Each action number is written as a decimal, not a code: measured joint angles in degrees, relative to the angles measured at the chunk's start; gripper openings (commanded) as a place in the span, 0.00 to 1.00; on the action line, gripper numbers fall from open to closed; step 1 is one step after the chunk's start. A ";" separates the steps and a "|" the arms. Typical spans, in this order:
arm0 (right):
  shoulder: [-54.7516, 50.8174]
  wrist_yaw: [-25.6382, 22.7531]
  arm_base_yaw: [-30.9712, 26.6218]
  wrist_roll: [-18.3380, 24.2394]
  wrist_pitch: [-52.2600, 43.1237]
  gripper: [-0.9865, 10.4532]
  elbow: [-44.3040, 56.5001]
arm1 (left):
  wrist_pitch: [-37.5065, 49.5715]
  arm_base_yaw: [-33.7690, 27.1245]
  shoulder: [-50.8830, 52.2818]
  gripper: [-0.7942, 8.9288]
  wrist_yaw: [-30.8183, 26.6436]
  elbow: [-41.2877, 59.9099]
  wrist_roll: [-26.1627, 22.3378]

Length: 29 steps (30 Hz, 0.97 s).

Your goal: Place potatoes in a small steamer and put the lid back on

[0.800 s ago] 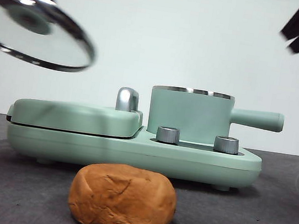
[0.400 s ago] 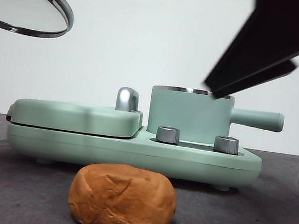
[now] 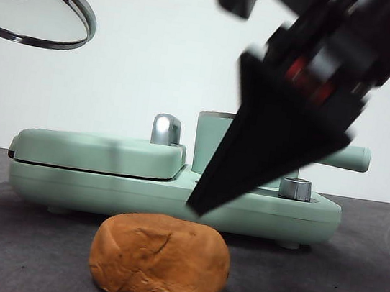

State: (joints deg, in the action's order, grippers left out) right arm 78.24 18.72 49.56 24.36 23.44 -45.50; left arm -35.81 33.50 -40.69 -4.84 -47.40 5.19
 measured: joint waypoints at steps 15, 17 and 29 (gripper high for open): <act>7.45 -3.39 1.01 -1.77 -4.85 0.22 -0.24 | -0.02 0.00 0.00 0.10 -0.79 0.00 0.00; 6.32 -4.33 0.94 -2.91 -4.57 0.22 -0.24 | 0.00 0.00 0.00 0.10 -0.83 0.00 0.00; -14.73 -13.09 -8.35 -29.38 9.01 0.22 -9.05 | 0.00 0.00 0.00 0.10 -0.85 0.00 0.00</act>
State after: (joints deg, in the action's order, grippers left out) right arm 63.51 5.63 41.21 -5.02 32.45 -54.54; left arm -35.81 33.50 -40.69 -5.69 -47.40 5.19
